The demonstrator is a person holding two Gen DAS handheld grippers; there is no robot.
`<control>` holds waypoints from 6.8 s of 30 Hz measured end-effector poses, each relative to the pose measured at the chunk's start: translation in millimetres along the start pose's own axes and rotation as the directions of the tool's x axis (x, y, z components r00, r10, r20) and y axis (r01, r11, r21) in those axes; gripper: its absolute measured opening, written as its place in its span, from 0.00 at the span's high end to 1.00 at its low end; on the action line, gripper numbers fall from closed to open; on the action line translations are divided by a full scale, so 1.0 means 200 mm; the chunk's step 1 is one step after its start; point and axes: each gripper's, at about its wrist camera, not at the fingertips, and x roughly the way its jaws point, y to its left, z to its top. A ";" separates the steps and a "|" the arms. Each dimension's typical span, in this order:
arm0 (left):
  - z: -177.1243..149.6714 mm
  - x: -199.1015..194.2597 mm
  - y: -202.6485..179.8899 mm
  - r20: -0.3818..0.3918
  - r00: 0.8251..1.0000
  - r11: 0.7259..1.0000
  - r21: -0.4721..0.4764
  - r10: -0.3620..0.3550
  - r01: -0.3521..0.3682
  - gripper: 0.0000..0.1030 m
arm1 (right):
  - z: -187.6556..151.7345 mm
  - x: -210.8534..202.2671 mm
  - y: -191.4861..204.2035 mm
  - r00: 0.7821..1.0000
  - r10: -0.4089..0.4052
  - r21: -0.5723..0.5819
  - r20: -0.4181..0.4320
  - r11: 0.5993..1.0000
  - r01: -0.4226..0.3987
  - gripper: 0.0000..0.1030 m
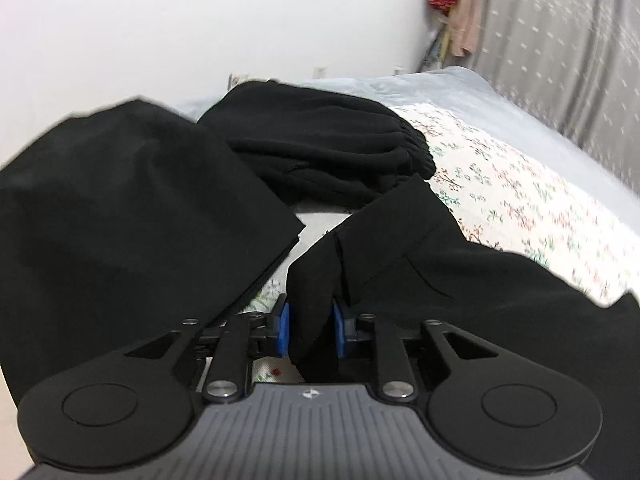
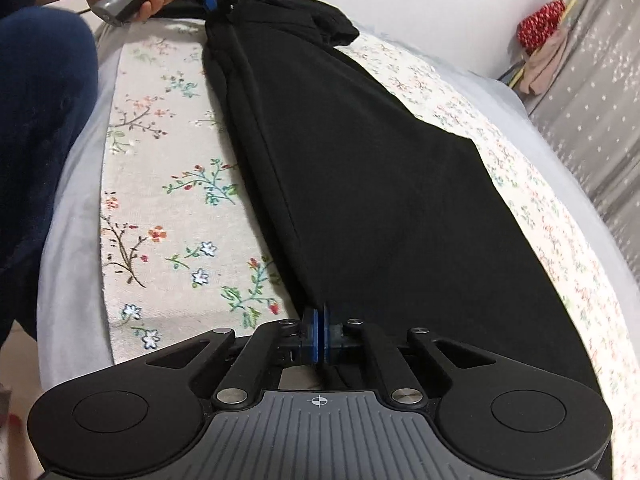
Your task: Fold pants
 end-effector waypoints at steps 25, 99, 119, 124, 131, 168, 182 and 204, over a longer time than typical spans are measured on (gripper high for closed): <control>-0.43 -0.27 -1.40 -0.227 0.938 0.853 0.401 -0.260 0.334 0.33 | -0.88 -0.28 -1.05 0.985 -0.014 0.715 -0.171 0.686 0.134 0.40; -0.73 -0.57 -1.46 -0.105 0.931 0.780 0.517 -0.351 0.352 0.14 | -1.72 -0.86 -1.35 0.843 -0.314 0.859 -0.436 0.133 0.494 0.24; -1.06 -0.75 -1.75 -0.211 0.845 0.588 0.636 -0.491 0.500 0.14 | -2.20 -0.99 -1.12 0.925 -0.379 0.859 0.005 -0.473 -0.198 0.23; -1.01 -0.72 -1.72 -0.229 0.838 0.603 0.605 -0.495 0.521 0.13 | -2.21 -0.95 -1.15 0.903 -0.429 0.835 -0.028 -0.507 -0.215 0.22; -1.06 -0.76 -1.75 -0.223 0.840 0.603 0.609 -0.494 0.516 0.13 | -2.20 -0.93 -1.13 0.867 -0.495 0.811 -0.056 -0.529 -0.250 0.27; -0.96 -0.71 -1.72 -0.242 0.830 0.661 0.512 -0.502 0.549 0.13 | -0.95 -0.55 -0.90 0.718 -0.692 0.694 -0.074 0.481 0.535 0.95; -0.89 -0.73 -1.69 -0.254 0.775 0.648 0.434 -0.578 0.626 0.13 | -0.71 -0.21 -0.47 0.903 -0.418 0.264 -0.094 0.865 0.428 0.91; -0.96 -0.78 -1.73 -0.330 0.644 0.487 0.447 -0.690 0.751 0.13 | -1.30 -0.77 -1.13 0.966 -0.249 0.971 0.066 0.237 -0.006 0.25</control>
